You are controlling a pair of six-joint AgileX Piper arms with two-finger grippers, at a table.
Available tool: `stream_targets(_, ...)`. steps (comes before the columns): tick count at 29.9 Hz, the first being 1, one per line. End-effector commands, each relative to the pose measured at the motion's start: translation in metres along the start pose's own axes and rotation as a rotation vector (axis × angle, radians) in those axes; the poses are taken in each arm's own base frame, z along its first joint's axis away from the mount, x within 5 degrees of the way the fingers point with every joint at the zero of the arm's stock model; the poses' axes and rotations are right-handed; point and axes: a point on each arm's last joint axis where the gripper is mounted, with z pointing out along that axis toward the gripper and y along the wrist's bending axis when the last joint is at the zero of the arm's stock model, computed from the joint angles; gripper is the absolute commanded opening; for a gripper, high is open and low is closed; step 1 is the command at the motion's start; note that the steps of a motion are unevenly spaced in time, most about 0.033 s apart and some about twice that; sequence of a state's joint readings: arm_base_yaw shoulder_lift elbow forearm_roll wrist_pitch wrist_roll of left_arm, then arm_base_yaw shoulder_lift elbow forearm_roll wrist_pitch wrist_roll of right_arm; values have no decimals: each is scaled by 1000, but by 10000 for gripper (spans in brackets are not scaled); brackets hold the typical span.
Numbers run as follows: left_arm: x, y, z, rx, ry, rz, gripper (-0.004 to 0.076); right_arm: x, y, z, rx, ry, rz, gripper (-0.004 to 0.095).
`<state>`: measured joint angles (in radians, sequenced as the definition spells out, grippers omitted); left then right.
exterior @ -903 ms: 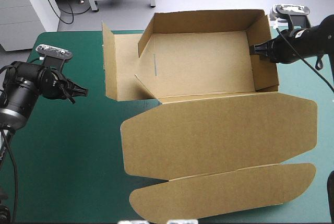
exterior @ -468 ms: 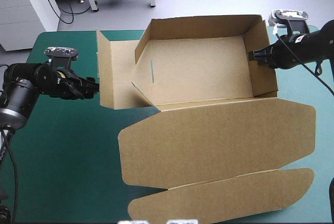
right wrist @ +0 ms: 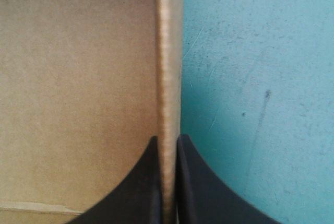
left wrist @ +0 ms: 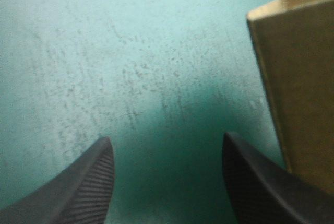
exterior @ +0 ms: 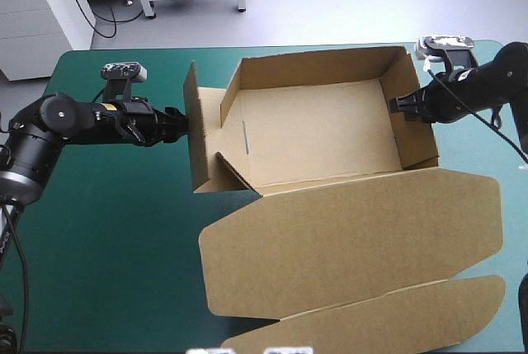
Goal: Fold the box
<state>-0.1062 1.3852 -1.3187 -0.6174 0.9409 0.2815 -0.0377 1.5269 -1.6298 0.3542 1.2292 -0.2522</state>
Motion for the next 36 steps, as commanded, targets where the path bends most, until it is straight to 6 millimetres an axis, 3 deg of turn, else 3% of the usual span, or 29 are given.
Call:
stream_targets(1, -10, -19, -16, 114, -103, -12, 428, -13, 7, -9, -67, -129, 24, -19)
stream_targets(10, -10, -24, -17, 173, -104, -34, 428, -27, 5, 27, -111, -154, 56, -19)
stream_targets(21, -11, -26, -17, 198, -112, -48, 428, -35, 39, 98, -230, -77, 75, -19)
stream_targets(26, -9, -27, -17, 205, -94, -36, 428, -38, 56, 111, -291, -96, 95, -19)
stream_targets(36, -6, -21, -16, 137, -60, 19, 426, -38, 79, 116, -320, -116, 61, -19)
